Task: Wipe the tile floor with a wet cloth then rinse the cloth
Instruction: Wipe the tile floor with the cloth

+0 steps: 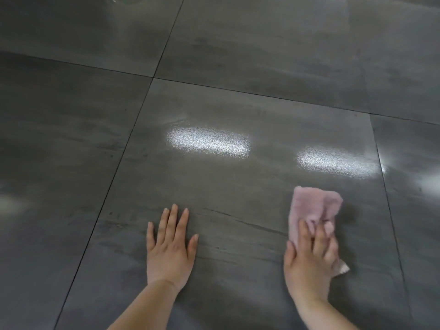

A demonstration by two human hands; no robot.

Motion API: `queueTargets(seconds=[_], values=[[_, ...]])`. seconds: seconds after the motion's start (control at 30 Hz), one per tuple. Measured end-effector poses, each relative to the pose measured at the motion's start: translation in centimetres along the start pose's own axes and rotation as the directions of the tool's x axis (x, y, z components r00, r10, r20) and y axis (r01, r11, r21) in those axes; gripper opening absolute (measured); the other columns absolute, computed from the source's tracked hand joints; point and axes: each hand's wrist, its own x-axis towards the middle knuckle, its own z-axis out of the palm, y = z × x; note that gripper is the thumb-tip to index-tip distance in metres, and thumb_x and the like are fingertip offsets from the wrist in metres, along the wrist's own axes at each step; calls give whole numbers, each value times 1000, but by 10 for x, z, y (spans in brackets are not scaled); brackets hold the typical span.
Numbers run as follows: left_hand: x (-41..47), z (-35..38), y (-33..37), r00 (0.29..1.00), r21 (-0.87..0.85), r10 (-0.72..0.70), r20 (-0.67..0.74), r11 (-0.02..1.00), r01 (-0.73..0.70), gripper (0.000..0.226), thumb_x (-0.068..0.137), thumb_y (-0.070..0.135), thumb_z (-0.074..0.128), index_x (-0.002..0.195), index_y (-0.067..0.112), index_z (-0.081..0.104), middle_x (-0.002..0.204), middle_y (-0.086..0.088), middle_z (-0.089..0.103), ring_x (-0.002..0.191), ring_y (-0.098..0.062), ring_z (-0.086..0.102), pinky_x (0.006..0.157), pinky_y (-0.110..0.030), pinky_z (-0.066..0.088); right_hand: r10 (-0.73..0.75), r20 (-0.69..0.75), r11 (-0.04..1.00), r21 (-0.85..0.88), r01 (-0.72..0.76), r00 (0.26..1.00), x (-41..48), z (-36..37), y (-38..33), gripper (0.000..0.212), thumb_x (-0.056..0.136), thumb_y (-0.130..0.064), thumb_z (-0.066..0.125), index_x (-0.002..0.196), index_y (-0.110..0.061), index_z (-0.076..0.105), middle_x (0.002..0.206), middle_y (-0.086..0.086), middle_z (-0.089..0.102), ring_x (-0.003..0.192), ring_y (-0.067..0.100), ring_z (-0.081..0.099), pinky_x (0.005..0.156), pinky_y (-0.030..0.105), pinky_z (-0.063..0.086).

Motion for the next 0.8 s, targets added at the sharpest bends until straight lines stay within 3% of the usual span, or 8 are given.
queueTargets(seconds=[0.13,0.27,0.37,0.47,0.57,0.67,0.73,0.8], values=[[-1,-3,-5,997,-92,46,-67,994,-52,38,91,33,24,121,17,41,123,-11,62,120,-16,32,111,-21,-7,-550,43,834,-19,552,834,-31,28,-65,60,74,-34,38,132,-23,36,146,10,25,144,30,-8,107,43,8],[-1,-11,-22,1000,-208,-20,-19,978,16,55,80,35,28,130,15,40,135,-8,50,129,-12,24,107,-12,-14,-738,38,673,-39,739,674,-11,24,-63,47,73,-35,39,119,-27,43,133,1,37,124,32,34,103,42,26],[-2,-26,-54,993,-96,-107,-53,990,101,80,65,59,-6,138,27,-5,143,13,-10,133,0,-17,90,-8,-36,-478,-1,877,-58,478,878,33,12,-17,46,75,-31,36,119,-20,44,133,14,44,117,38,36,89,58,45],[-1,-36,-73,991,-9,-67,112,998,69,93,48,76,-32,126,27,-24,136,13,-27,127,-1,-26,84,-12,-41,46,27,999,-18,-46,999,57,-17,41,67,74,-40,25,128,-6,46,137,31,42,124,51,34,100,65,31],[1,-33,-74,989,20,-47,140,999,45,95,42,74,-40,124,28,-27,138,11,-28,127,-3,-28,83,-14,-44,336,85,942,-49,-333,938,59,-49,57,75,72,-46,28,130,-1,45,141,31,34,126,50,30,102,61,25],[2,-37,-69,990,8,-62,128,998,62,100,37,73,-44,125,28,-26,138,11,-26,127,-4,-26,81,-15,-44,385,160,922,-101,-373,909,65,-66,50,47,83,-9,55,127,4,44,132,35,35,119,50,34,98,54,32],[2,-36,-68,996,29,-65,58,998,64,106,50,75,-36,138,25,-4,148,5,-4,134,-9,-7,91,-14,-39,373,204,927,-114,-357,905,70,-70,48,51,80,-1,58,128,3,43,130,34,36,116,48,36,96,50,35],[4,-44,-61,993,-8,-97,73,995,97,86,79,71,1,138,18,33,147,-9,32,137,-23,24,109,-23,-20,389,220,921,-60,-385,895,71,-74,47,48,79,-1,57,126,0,46,127,33,39,112,47,42,93,46,38]])
